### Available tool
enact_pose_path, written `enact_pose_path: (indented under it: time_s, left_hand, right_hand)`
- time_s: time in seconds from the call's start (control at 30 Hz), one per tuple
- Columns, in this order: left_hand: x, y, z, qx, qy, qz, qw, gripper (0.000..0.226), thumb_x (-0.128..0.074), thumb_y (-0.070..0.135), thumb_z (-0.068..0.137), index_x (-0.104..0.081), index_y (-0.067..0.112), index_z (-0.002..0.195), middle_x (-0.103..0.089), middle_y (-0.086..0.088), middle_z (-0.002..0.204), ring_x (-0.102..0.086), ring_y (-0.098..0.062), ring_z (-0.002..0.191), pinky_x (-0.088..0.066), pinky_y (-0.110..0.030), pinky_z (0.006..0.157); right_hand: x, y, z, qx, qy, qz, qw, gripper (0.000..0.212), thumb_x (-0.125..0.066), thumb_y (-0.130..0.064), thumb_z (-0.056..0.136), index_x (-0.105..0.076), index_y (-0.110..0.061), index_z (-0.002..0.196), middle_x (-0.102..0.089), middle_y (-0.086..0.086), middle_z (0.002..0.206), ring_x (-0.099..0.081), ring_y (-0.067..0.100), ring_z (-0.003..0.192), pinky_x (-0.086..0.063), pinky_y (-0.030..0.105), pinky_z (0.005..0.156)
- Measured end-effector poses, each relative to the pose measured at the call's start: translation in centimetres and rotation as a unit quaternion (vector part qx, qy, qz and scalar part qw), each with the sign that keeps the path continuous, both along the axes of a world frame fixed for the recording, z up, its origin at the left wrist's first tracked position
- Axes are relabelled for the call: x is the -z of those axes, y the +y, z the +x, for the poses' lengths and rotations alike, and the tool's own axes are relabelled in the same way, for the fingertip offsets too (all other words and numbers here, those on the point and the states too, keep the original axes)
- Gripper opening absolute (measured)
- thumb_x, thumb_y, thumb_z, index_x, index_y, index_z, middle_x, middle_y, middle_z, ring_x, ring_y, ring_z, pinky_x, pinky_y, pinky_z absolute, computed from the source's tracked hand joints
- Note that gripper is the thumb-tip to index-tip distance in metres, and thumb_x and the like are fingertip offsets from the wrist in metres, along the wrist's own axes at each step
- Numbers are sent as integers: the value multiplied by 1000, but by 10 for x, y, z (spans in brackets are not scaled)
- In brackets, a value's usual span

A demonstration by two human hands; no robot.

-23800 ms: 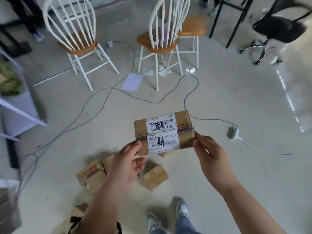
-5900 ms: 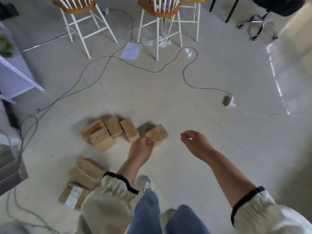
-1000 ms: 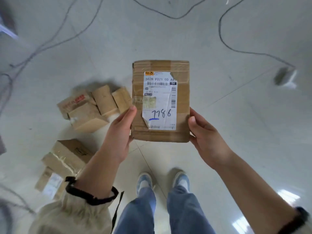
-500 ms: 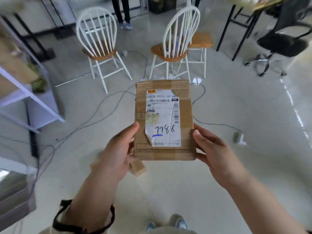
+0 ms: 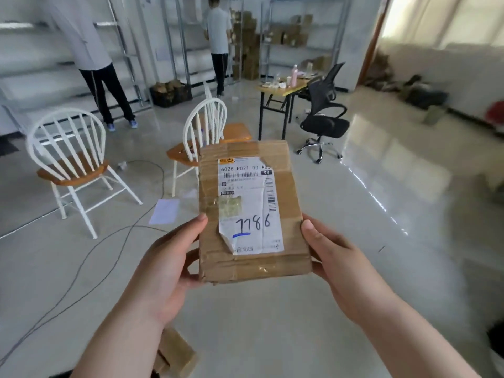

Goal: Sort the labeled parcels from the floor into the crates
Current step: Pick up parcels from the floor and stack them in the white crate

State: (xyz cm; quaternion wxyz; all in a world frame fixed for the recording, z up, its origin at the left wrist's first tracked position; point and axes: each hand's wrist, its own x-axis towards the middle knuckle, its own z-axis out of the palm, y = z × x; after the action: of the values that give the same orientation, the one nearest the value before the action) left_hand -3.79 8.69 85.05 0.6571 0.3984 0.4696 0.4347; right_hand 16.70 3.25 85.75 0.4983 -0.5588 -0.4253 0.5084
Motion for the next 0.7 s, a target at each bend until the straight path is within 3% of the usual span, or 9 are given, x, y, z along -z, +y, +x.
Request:
enact_pose_path:
  time_s: [0.2,0.27,0.37,0.47,0.6,0.7]
  left_hand:
    - [-43,9,36,173,-11,43,984,40,-60,42,69,-74,25,102,-72,0,108,-63,-25,107,-49,-53,93]
    - [-51,2,57,227,-11,55,972,44,-60,42,68,-73,23,105,-73,2,107,-65,-21,100,-55,-44,80]
    - [-58,-20,96,312,-10,64,948,46,-60,43,68,-72,21,107,-73,2,106,-65,-17,91,-53,-39,75]
    - [-62,-60,144,400,0,66,914,44,-59,42,70,-72,20,105,-73,2,104,-65,-15,84,-50,-37,73]
    - [-60,-135,205,507,-5,62,860,30,-54,38,88,-72,17,101,-74,2,95,-62,-18,74,-47,-31,59]
    - [-59,-203,245,574,-2,53,817,31,-55,37,88,-71,17,104,-75,-1,96,-64,-21,84,-48,-39,72]
  right_hand:
    - [-36,-56,7,173,-3,50,984,31,-40,-26,99,-69,-36,102,-73,-15,100,-67,3,96,-50,30,88]
    - [-40,-82,13,226,-4,60,972,30,-40,-27,98,-69,-35,105,-73,-15,102,-66,4,98,-50,32,91]
    - [-45,-132,27,300,-16,74,951,31,-40,-27,98,-64,-31,117,-71,-14,108,-64,2,103,-50,27,87]
    - [-48,-194,40,387,-27,87,918,32,-40,-26,98,-61,-32,122,-69,-11,114,-64,6,106,-52,23,81]
    - [-46,-287,49,492,-25,88,866,30,-39,-28,97,-60,-35,118,-73,-11,101,-68,5,91,-52,23,73]
    - [-46,-361,50,568,-15,88,818,28,-42,-29,95,-63,-34,114,-74,-9,97,-69,6,87,-52,21,67]
